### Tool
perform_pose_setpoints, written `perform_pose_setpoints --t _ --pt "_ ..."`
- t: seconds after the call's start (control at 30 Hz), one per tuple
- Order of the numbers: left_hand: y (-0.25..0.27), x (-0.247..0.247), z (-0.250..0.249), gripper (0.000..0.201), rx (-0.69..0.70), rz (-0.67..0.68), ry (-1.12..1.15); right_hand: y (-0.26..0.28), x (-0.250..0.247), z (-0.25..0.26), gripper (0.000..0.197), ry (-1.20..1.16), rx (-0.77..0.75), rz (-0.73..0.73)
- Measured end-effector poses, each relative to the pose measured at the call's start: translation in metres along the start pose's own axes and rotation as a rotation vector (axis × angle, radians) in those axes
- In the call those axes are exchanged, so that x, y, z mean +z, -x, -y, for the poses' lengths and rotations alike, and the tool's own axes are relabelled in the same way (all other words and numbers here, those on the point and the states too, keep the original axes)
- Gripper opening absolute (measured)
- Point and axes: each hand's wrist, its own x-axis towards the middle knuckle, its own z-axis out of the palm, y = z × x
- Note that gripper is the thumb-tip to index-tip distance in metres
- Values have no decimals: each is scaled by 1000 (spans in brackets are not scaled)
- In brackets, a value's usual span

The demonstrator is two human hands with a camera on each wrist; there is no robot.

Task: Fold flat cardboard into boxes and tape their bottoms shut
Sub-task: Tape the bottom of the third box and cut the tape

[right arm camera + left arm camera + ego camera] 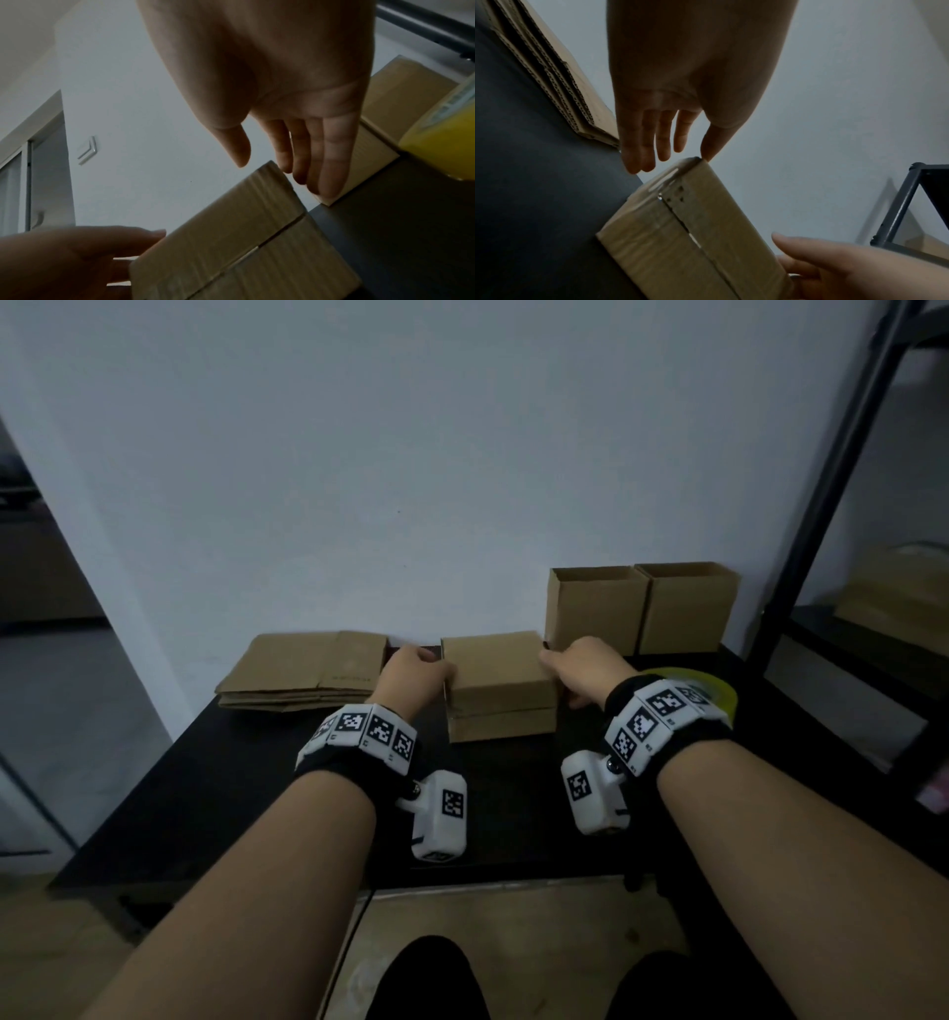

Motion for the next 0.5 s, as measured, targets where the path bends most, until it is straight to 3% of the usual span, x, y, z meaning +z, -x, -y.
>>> perform_pose_setpoints --t 0.13,0.2,0.37,0.5 --pt "-1 0 -1 32 -34 107 -39 -7 2 1 34 74 -12 -41" --pt "-1 3 -3 31 -35 126 -15 -10 3 3 25 89 -16 -48" --pt "-13 6 -10 16 29 30 -28 -20 1 6 7 124 -97 -132" --pt "-24 7 -17 36 46 -78 -26 -30 0 8 15 119 -117 -161"
